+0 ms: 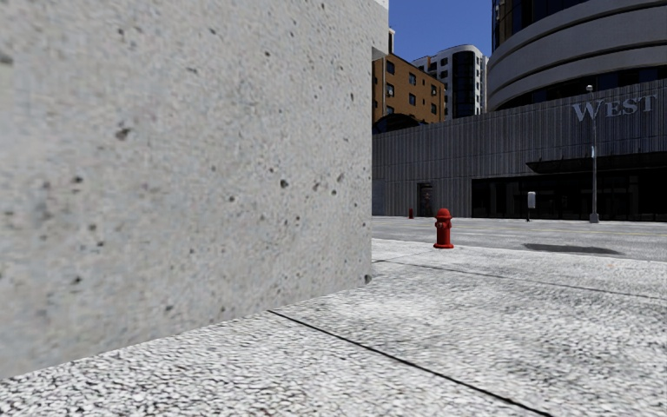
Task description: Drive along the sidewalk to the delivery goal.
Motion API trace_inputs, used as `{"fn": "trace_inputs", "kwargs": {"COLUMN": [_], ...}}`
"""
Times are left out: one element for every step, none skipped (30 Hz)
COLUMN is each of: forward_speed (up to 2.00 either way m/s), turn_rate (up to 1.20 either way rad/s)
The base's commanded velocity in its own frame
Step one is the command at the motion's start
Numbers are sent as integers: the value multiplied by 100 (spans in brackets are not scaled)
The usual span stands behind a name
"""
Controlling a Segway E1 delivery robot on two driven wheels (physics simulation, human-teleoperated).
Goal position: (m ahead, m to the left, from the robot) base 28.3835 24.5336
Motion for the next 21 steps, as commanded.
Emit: {"fn": "trace_inputs", "kwargs": {"forward_speed": [0,0,0,0,0,0,0,0,0,0,0,0,0,0,0,0,0,0,0,0,0], "turn_rate": [0,0,0,0,0,0,0,0,0,0,0,0,0,0,0,0,0,0,0,0,0]}}
